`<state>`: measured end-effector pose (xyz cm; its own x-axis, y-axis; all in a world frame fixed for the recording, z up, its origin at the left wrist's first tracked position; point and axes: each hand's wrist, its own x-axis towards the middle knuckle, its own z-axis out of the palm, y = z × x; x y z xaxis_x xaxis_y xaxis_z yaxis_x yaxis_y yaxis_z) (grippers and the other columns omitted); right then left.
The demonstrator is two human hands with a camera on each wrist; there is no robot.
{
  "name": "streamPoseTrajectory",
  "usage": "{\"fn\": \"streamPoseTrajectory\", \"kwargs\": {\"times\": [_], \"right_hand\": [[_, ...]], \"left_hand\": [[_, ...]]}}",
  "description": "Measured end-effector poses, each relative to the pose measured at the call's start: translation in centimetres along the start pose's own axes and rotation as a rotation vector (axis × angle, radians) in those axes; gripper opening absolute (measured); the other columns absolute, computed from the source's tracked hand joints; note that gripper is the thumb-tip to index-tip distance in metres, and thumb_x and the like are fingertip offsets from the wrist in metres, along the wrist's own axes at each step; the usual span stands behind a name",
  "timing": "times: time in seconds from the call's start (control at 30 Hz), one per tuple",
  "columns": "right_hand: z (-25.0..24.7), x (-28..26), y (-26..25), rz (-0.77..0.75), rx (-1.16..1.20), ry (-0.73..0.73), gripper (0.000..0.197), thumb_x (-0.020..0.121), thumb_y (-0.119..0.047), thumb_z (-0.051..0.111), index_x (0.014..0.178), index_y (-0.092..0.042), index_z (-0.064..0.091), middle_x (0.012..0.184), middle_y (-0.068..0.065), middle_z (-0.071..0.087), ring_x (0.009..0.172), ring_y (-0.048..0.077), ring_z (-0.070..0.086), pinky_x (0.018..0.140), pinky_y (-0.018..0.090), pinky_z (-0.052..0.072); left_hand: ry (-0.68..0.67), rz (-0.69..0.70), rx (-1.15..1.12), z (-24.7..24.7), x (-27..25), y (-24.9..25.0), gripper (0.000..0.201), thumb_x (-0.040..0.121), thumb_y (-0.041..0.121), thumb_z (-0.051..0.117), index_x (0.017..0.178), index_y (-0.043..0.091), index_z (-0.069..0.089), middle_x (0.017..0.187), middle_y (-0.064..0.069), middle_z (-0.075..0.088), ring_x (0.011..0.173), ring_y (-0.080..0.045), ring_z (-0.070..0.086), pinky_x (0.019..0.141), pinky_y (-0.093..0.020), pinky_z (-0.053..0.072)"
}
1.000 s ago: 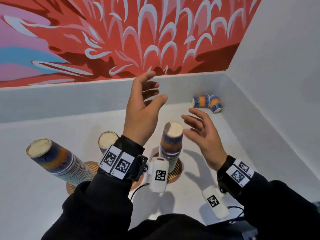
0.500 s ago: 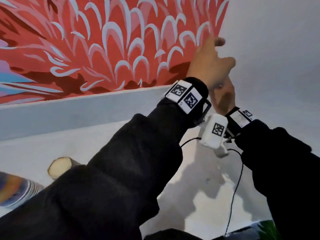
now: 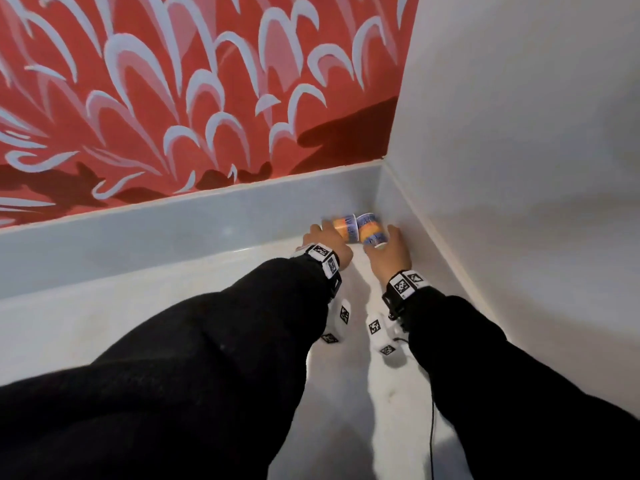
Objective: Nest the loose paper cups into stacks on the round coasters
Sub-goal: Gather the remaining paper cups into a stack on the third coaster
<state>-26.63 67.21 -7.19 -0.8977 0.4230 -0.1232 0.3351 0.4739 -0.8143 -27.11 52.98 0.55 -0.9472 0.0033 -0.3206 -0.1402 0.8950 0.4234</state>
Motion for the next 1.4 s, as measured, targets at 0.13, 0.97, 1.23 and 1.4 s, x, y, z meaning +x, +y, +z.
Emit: {"fn": "streamPoseTrajectory", "kwargs": {"times": [0.13,0.97,1.23,1.4], "right_hand": [[2.2,1.2,1.3,-0.073,-0.114,0.013,0.070,0.086,-0.010,0.071,0.151,-0.011,0.046,0.149,0.014,0.054,0.137,0.037,0.051,0.113,0.049,0.044],[3.5,-1.6,3.0,-0.178,0.015,0.239,0.056,0.084,-0.005,0.065,0.138,-0.015,0.058,0.140,0.012,0.052,0.126,0.035,0.056,0.102,0.054,0.053],[-1.2,-5.9,0.5,-0.271,0.404,0.368,0.041,0.094,0.004,0.062,0.134,-0.001,0.056,0.125,0.007,0.053,0.100,-0.019,0.055,0.081,0.003,0.043],[-4.0,-8.7,-1.8,-0.239,0.634,0.427,0.042,0.087,0.011,0.063,0.129,0.005,0.057,0.124,0.012,0.054,0.095,-0.020,0.056,0.074,0.005,0.047]], "left_hand": [[0.012,0.080,0.248,1.5,2.8,-0.5,0.071,0.093,0.026,0.063,0.155,0.016,0.032,0.144,-0.009,0.045,0.133,-0.033,0.049,0.105,-0.049,0.044],[-0.006,0.022,0.166,6.6,6.4,-0.3,0.054,0.094,0.046,0.062,0.131,0.017,0.036,0.118,-0.009,0.069,0.106,-0.035,0.070,0.090,-0.047,0.050],[0.129,-0.239,-0.245,6.3,-0.3,1.9,0.071,0.085,0.043,0.070,0.141,0.019,0.032,0.136,-0.012,0.048,0.127,-0.041,0.052,0.103,-0.053,0.043],[0.284,-0.330,-0.915,4.0,-4.7,3.0,0.056,0.081,0.019,0.074,0.125,0.016,0.038,0.127,-0.016,0.053,0.111,-0.040,0.062,0.089,-0.042,0.051]]}}
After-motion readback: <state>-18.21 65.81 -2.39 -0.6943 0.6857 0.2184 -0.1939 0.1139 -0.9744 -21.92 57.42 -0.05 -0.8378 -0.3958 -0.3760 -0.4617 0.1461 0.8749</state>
